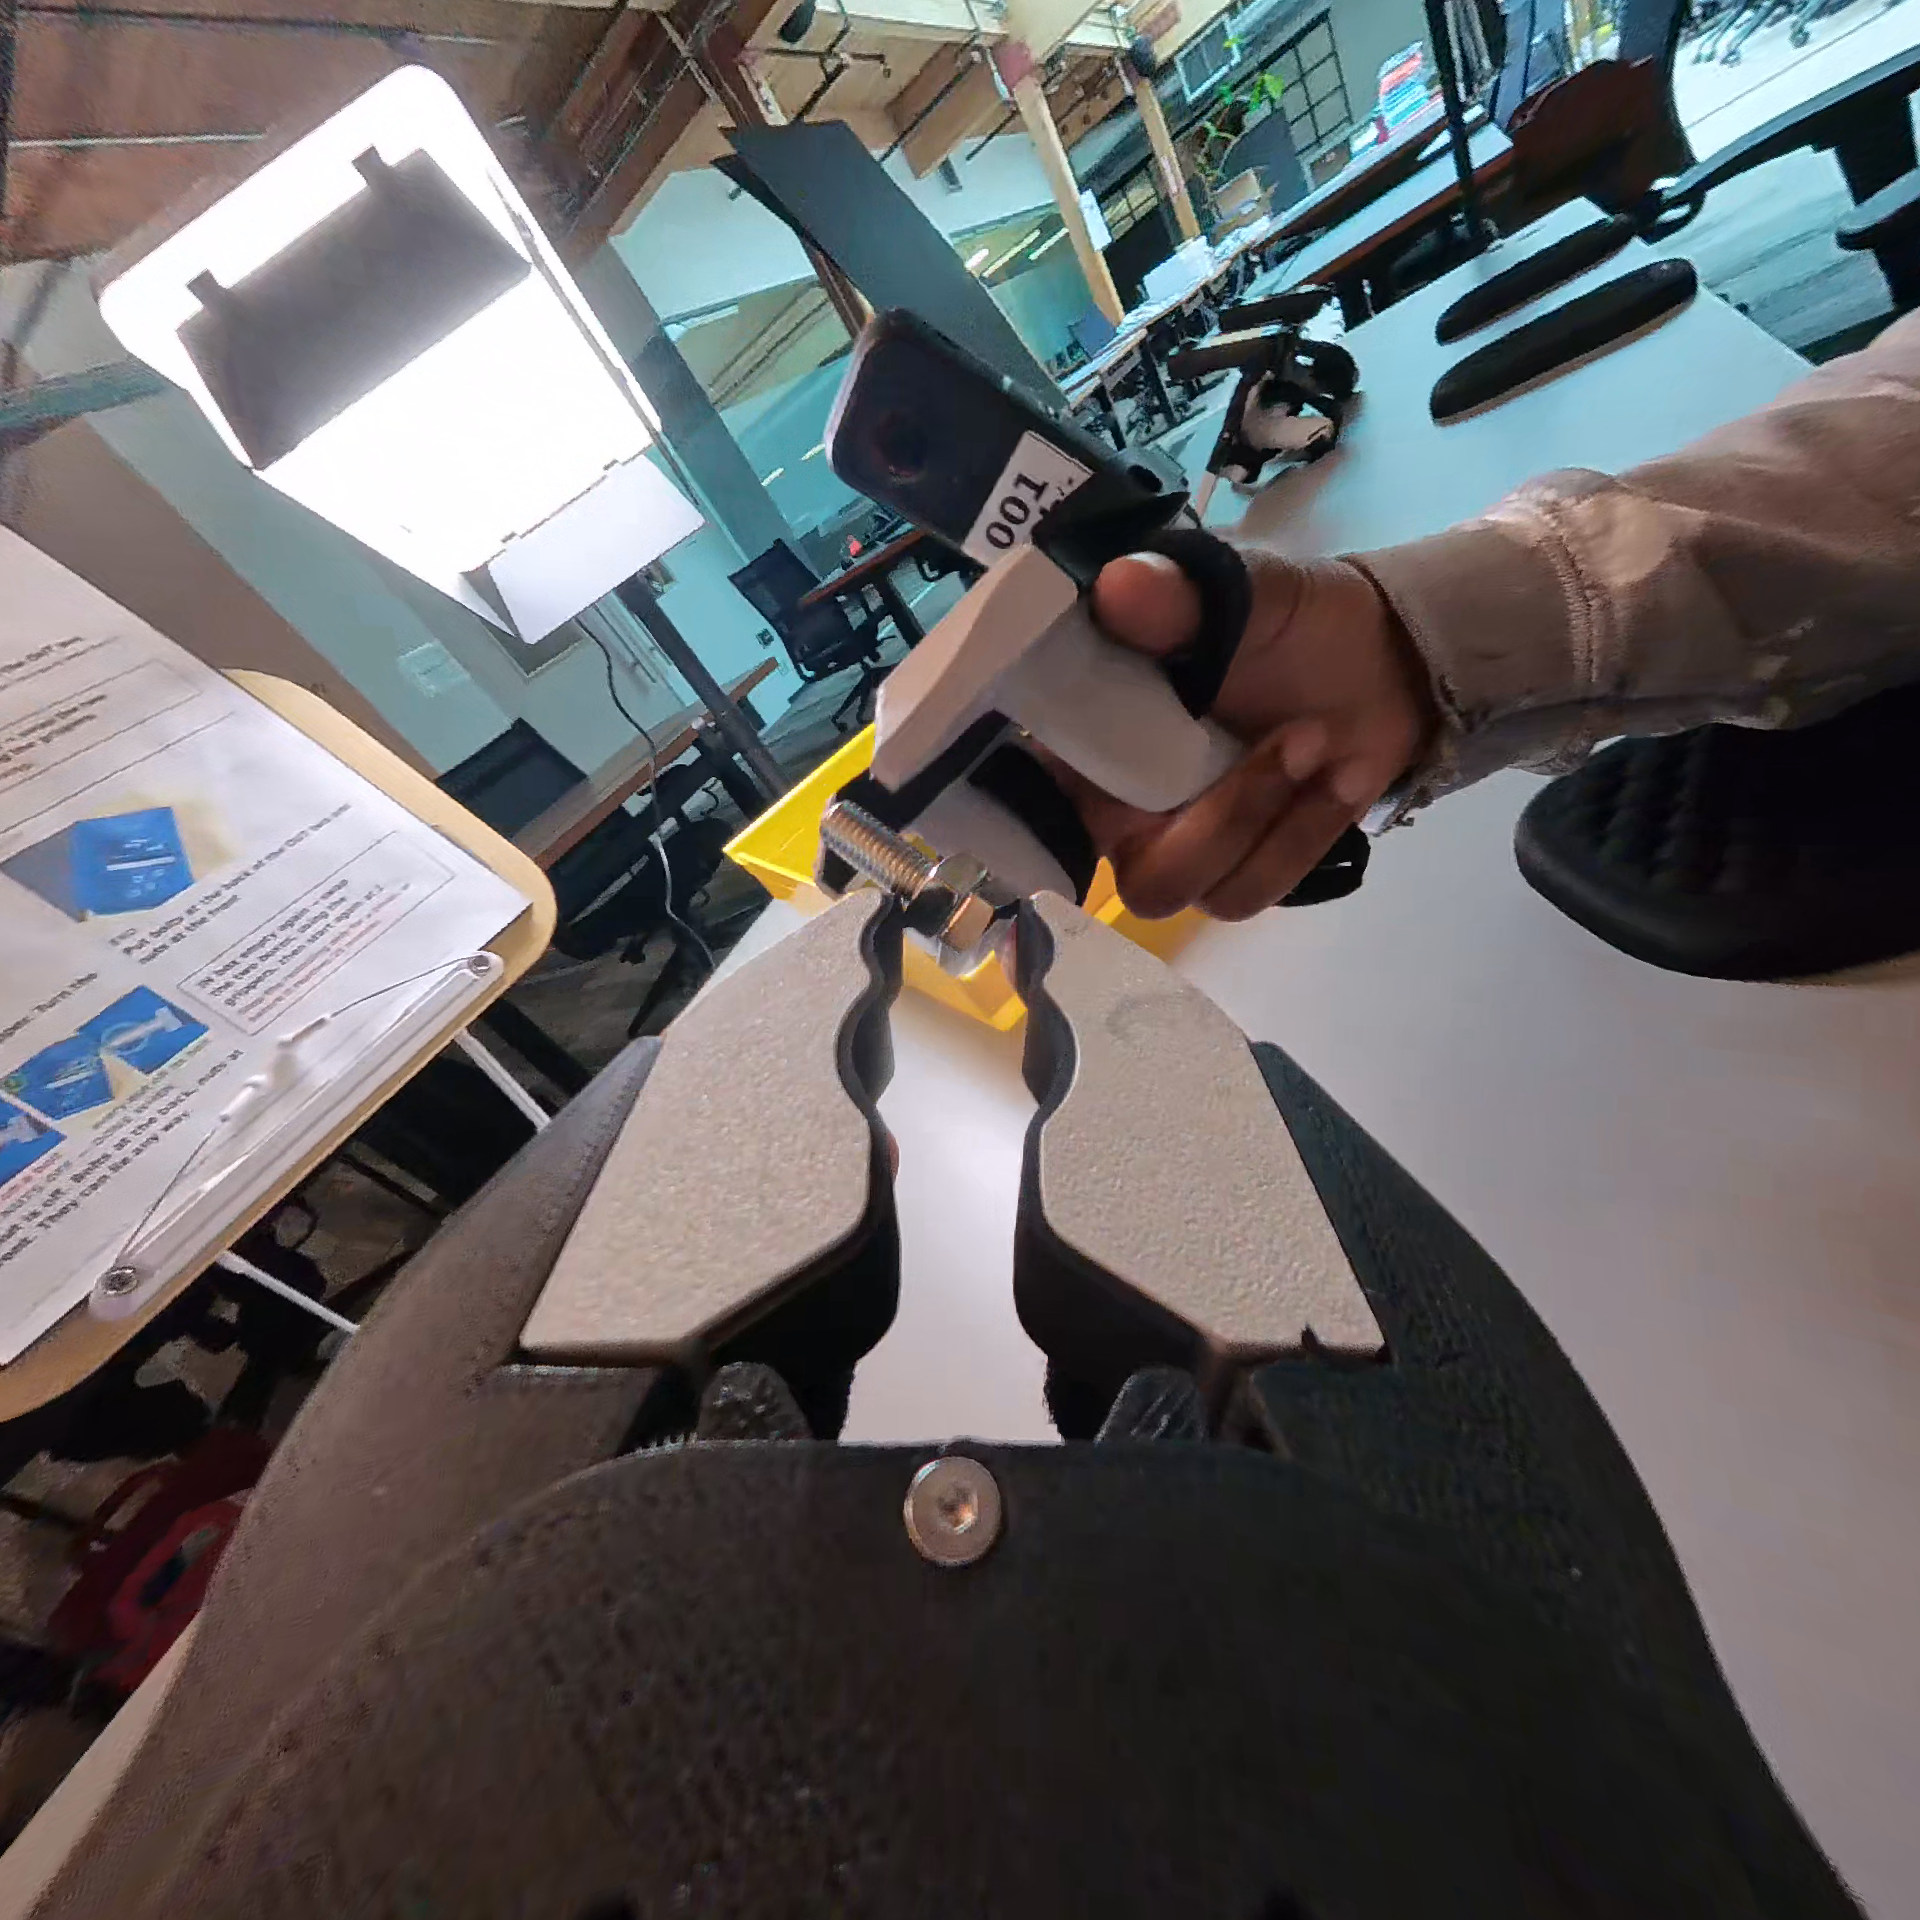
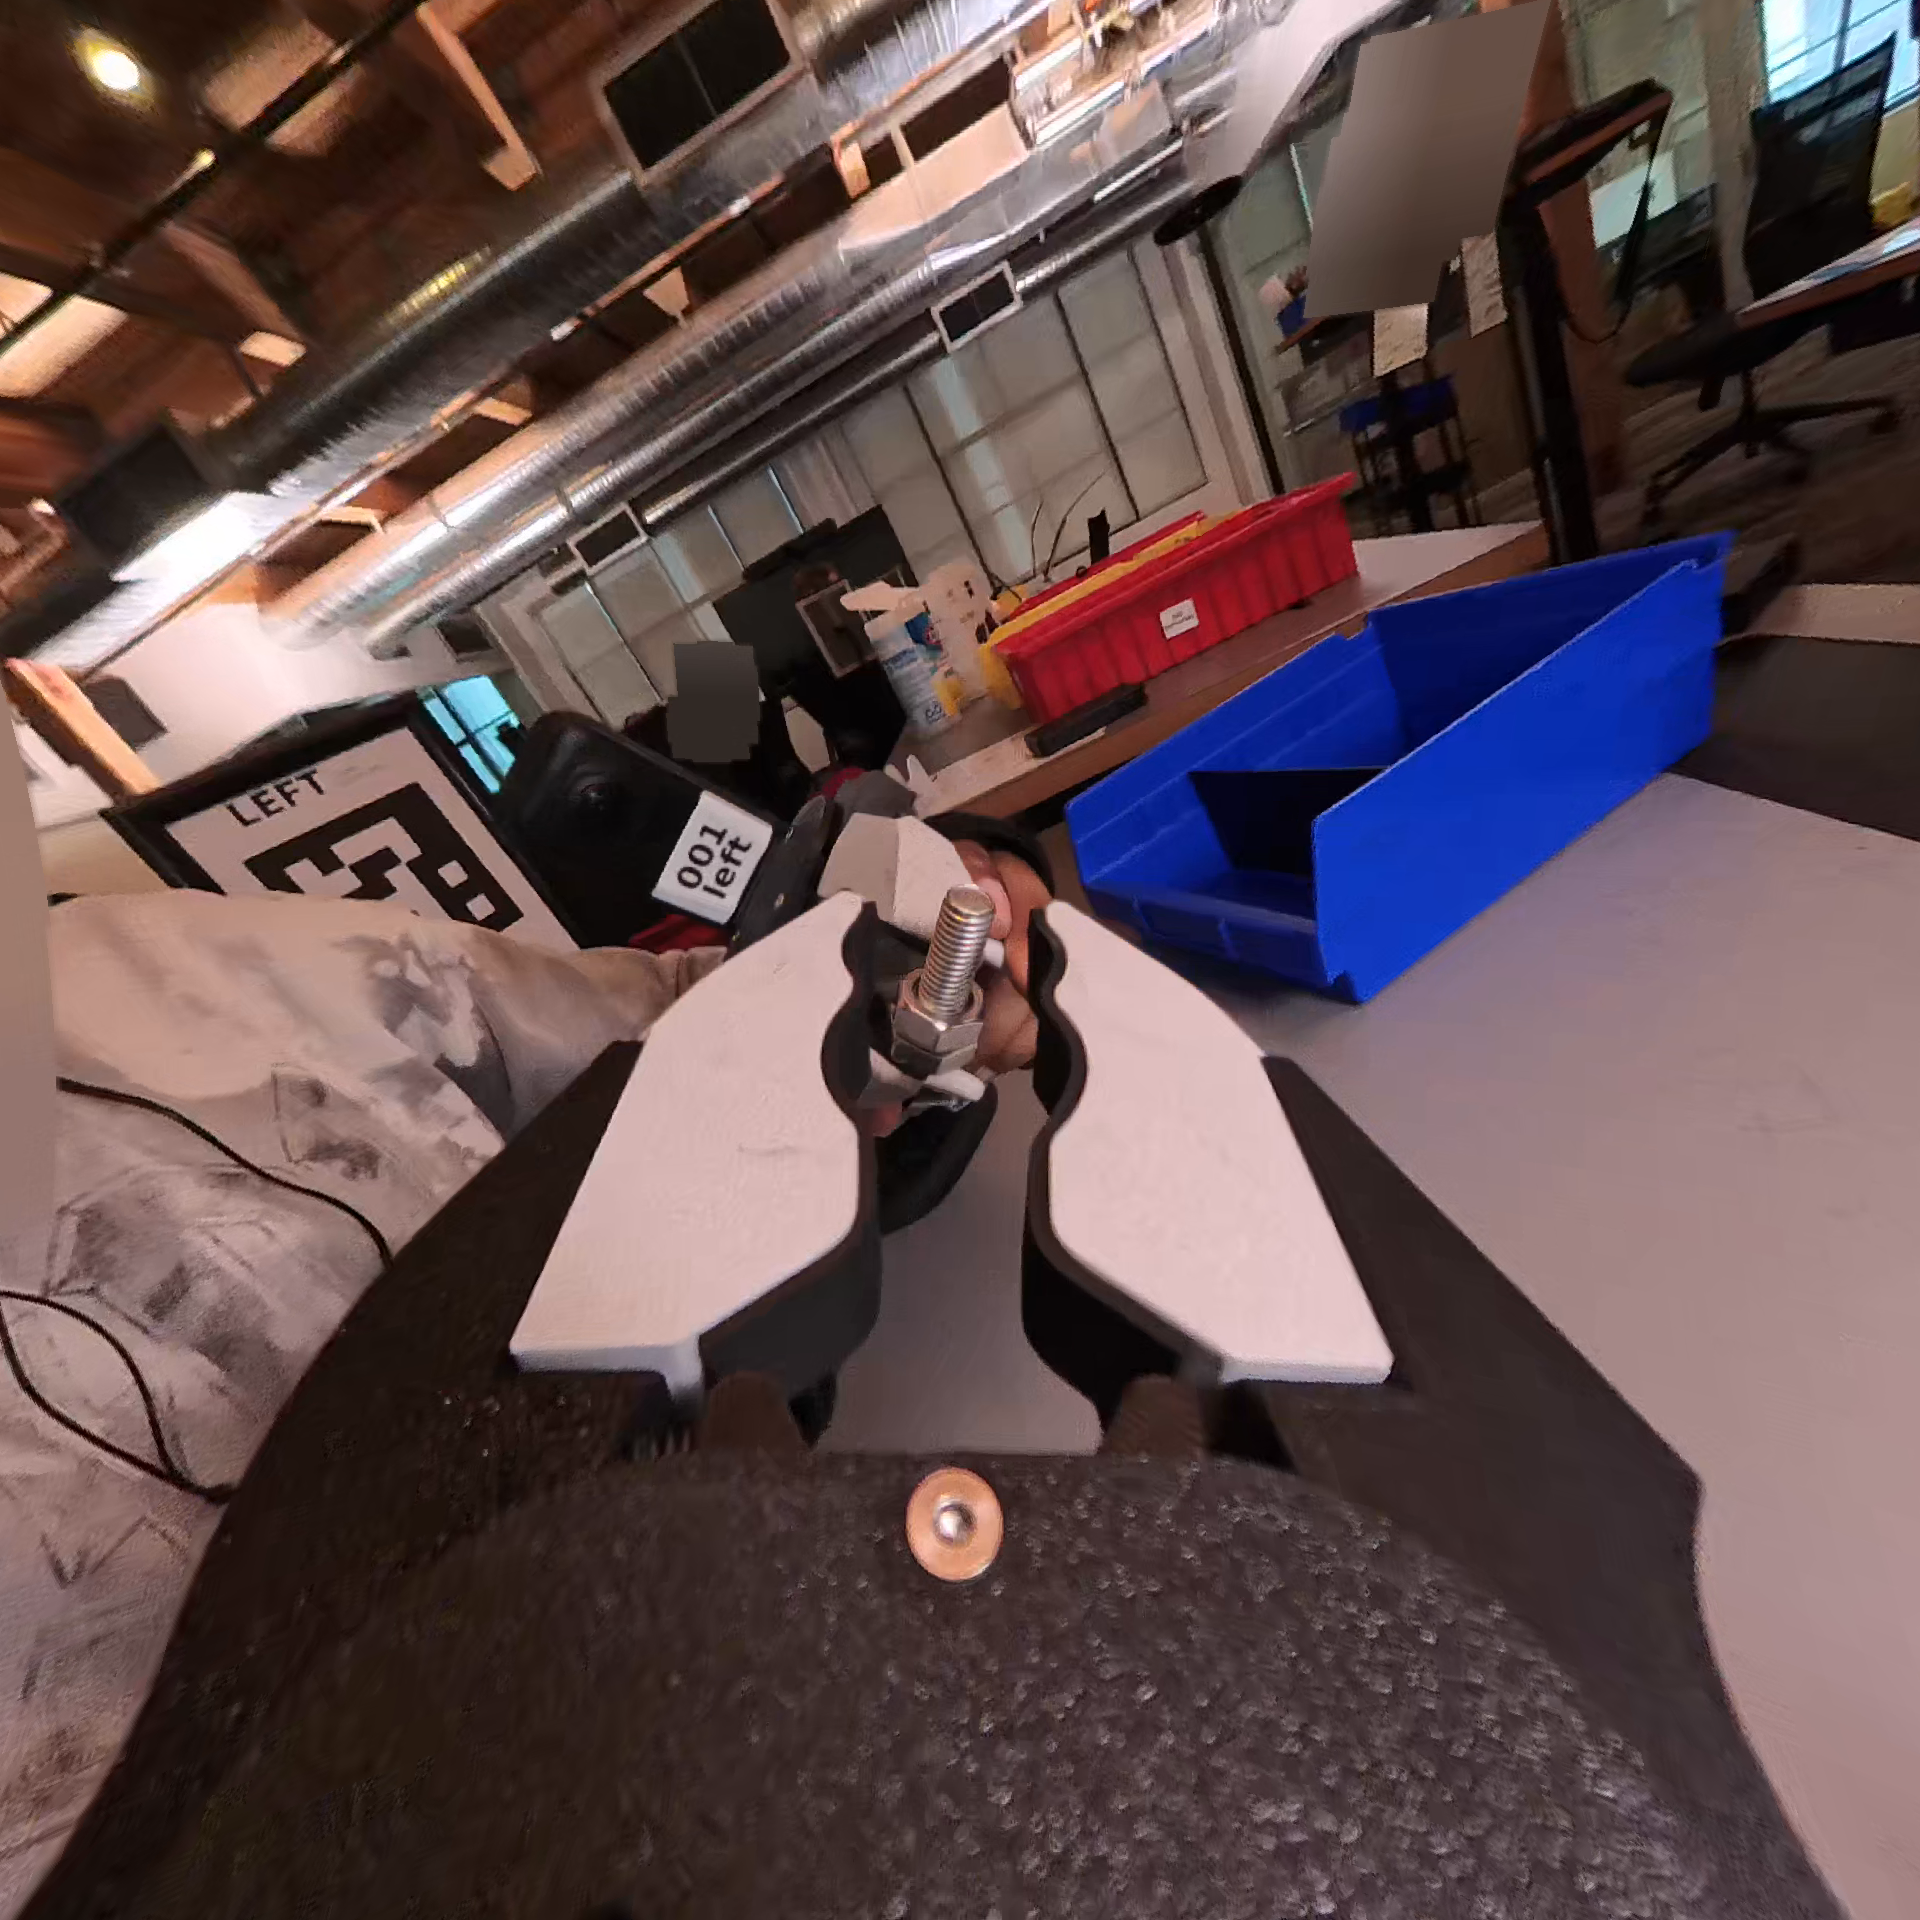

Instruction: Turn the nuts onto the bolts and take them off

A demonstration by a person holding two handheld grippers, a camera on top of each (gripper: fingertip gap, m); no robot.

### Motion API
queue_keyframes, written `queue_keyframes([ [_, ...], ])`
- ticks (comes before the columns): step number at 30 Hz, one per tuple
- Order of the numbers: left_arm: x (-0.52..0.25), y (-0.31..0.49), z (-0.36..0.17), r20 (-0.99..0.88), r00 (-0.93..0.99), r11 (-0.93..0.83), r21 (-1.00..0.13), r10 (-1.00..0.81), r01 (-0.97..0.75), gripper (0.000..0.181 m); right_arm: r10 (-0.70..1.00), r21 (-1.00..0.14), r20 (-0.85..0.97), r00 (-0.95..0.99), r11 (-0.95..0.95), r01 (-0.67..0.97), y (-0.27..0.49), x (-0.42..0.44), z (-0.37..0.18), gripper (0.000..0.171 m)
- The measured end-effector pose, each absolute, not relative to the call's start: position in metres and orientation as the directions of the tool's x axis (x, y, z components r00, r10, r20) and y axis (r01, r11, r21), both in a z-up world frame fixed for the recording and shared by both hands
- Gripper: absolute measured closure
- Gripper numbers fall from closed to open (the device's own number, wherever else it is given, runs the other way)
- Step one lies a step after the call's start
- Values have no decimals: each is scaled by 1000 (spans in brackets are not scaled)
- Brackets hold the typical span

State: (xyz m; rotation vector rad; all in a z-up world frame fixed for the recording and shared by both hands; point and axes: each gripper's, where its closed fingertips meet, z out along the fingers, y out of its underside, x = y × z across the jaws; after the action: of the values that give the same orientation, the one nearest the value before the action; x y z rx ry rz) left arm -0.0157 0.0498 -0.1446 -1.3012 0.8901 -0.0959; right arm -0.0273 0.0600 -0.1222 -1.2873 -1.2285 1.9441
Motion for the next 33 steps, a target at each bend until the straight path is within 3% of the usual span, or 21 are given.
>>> queue_keyframes([
  [3, -13, 48, -148, -499, 669, 312, -866, -551, -390, 160, 802, -898, -422, -423, -434, 74, 56, -28, -127, 159],
  [6, -12, 48, -152, -424, 680, 268, -906, -598, -328, 160, 818, -915, -393, -420, -394, 89, 56, -27, -131, 161],
  [10, -13, 50, -156, -67, 669, 46, -998, -741, -50, 149, 868, -957, -283, -407, -283, 62, 57, -24, -130, 162],
  [15, -8, 45, -161, 198, 534, -152, -980, -822, 129, 146, 889, -983, -172, -425, -182, 18, 52, -19, -129, 162],
  [24, -1, 43, -166, 230, 506, -174, -972, -831, 156, 162, 890, -991, -122, -439, -136, -1, 41, -23, -135, 162],
  [33, -2, 42, -165, 231, 497, -167, -971, -837, 171, 162, 894, -992, -107, -436, -125, -12, 40, -24, -133, 162],
])
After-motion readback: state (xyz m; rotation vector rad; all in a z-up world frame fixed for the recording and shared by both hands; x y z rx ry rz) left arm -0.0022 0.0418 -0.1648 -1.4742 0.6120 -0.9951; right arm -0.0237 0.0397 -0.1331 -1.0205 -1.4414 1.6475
